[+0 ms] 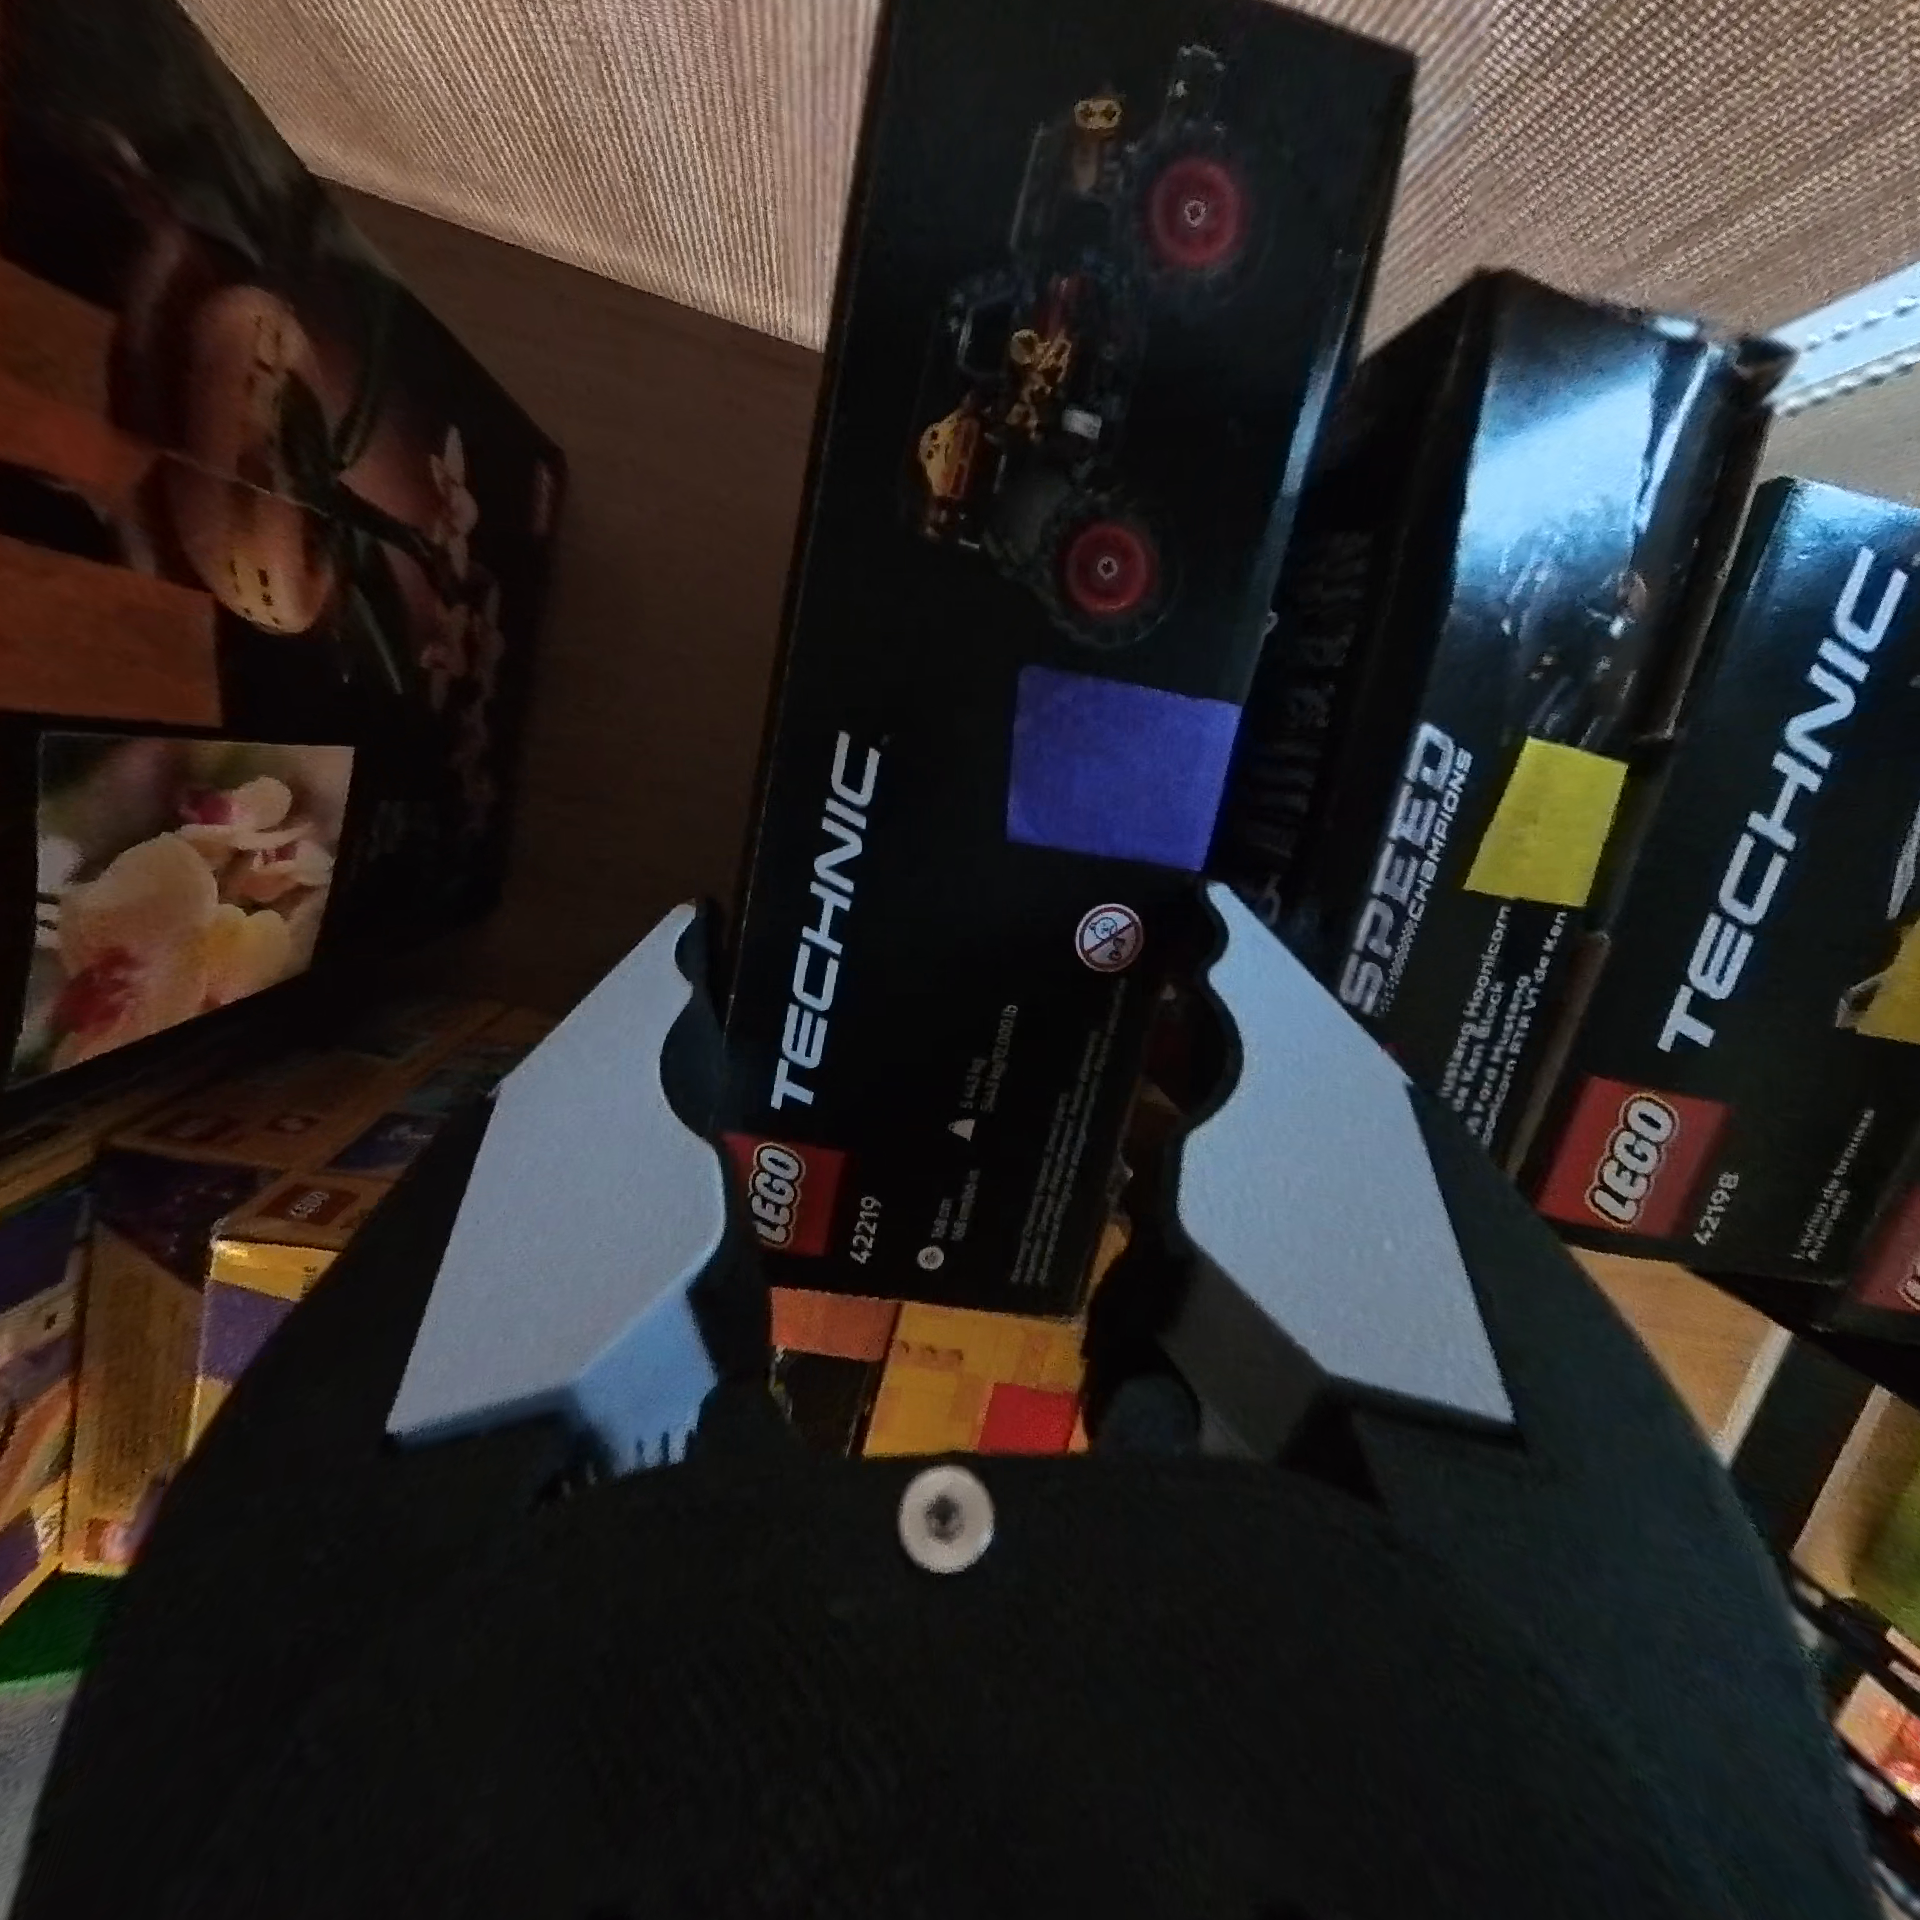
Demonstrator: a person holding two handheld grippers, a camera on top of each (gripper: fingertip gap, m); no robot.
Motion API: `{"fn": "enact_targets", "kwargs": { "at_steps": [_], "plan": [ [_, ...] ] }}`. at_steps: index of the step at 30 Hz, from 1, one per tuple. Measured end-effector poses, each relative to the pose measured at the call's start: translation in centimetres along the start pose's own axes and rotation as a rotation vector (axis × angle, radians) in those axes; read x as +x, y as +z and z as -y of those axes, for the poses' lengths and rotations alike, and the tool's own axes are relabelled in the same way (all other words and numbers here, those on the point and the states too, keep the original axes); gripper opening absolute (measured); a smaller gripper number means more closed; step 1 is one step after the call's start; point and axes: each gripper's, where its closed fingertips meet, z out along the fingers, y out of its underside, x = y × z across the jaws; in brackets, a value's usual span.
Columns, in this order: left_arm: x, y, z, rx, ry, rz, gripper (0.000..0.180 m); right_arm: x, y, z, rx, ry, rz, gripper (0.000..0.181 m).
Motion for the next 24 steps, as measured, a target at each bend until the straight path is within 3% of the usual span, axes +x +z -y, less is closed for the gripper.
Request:
{"fn": "enact_targets", "kwargs": {
  "at_steps": [11,13,16,19,24],
  "plan": [
    [-0.8,-0.5,0.5,0.004,0.005,0.02,0.032,-6.5,-0.8,1.7,0.014,0.043,0.114,0.086],
    [-0.9,-0.4,0.6,0.004,0.006,0.023,0.032,-8.5,-1.3,2.5,0.02,0.102,0.177,0.085],
    [-0.8,-0.4,0.7,0.008,0.012,0.023,0.032,-10.9,-2.5,4.2,0.043,0.316,0.362,0.07],
    [-0.6,-0.4,0.5,0.006,0.012,0.02,0.032,-10.1,-2.3,4.5,0.053,0.366,0.395,0.065],
    [-0.5,-0.6,0.2,-0.001,0.01,0.014,0.032,-6.5,-5.3,5.8,0.228,0.184,0.342,0.053]
  ]
}}
